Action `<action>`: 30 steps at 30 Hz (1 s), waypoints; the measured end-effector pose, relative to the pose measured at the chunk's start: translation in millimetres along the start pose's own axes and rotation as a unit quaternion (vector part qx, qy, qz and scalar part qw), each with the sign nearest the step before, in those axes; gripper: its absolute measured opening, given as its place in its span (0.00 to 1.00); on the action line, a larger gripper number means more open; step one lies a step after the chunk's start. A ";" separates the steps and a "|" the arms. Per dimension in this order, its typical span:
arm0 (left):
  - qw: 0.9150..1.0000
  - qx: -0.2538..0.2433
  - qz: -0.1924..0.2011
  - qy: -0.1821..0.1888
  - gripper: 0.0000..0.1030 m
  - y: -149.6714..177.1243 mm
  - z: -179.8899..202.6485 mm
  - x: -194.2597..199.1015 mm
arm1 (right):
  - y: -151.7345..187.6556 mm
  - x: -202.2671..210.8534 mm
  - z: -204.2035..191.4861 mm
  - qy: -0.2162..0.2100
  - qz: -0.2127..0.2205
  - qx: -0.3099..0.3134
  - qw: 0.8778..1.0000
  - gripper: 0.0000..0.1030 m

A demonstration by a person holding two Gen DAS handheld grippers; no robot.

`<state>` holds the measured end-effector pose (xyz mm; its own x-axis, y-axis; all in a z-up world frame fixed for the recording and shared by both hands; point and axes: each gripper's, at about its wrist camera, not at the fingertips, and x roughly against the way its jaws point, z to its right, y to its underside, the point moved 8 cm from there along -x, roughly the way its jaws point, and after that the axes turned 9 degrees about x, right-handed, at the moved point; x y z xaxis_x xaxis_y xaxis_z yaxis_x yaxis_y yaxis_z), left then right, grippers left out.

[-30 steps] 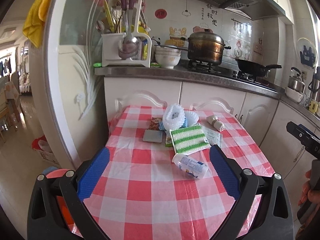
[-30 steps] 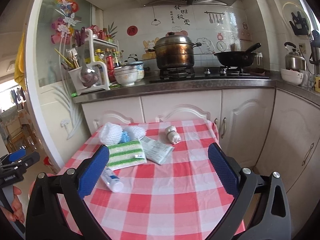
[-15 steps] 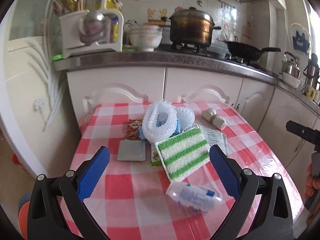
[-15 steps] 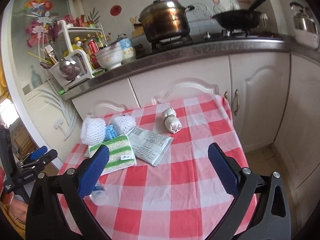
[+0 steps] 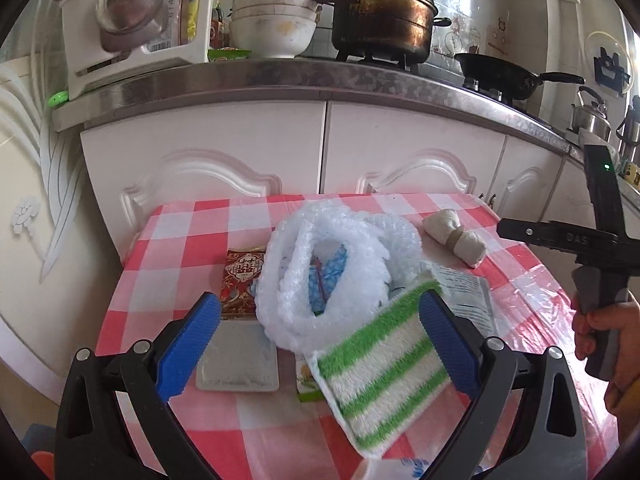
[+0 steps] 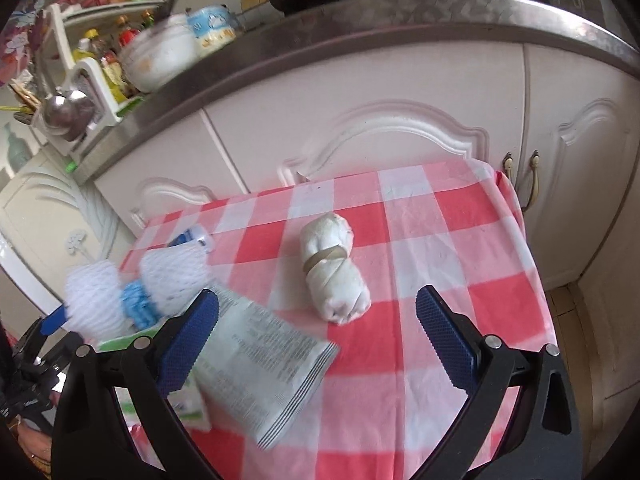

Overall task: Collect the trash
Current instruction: 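Grasp the white foam mesh with the left tool while the right tool grasps the rolled white cloth, then lift the foam mesh with the left tool and carry it over the orange bucket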

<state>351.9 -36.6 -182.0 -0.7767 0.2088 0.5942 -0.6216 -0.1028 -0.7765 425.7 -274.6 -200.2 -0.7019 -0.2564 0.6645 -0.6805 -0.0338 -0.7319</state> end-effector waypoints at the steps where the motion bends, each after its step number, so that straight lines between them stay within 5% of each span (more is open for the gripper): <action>1: 1.000 0.001 0.000 0.000 0.95 -1.4 -1.5 -2.8 | -2.0 -8.6 2.5 -0.002 -0.004 0.001 1.000 0.97; 9: 1.000 -0.002 0.001 0.010 0.93 -10.7 -0.1 -18.2 | -13.3 -45.7 11.6 0.000 -0.020 0.005 1.000 0.96; 13: 1.000 0.006 -0.006 0.010 0.72 -12.6 -2.4 -23.9 | -15.4 -56.7 8.7 0.007 -0.031 0.021 0.999 0.96; 18: 1.000 0.014 -0.014 0.014 0.62 -12.1 -4.5 -30.3 | -13.9 -65.2 5.0 0.020 -0.044 0.040 0.998 0.91; 20: 1.000 0.019 -0.013 0.018 0.56 -13.5 -4.3 -28.9 | -11.7 -69.3 4.8 0.026 -0.052 0.045 0.997 0.72; 24: 0.999 0.033 -0.015 0.024 0.48 -13.2 -6.1 -26.8 | -5.4 -73.8 3.8 0.040 -0.065 0.058 0.995 0.69; 30: 0.999 0.039 -0.021 0.020 0.35 -11.4 -8.6 -26.7 | -0.8 -78.3 -7.8 0.026 -0.075 0.067 0.995 0.39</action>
<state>380.7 -32.6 -190.9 -0.7457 0.2525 0.6166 -0.6615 -0.1689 -0.7307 479.6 -246.9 -250.5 -0.6074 -0.1889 0.7716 -0.7461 -0.1979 -0.6357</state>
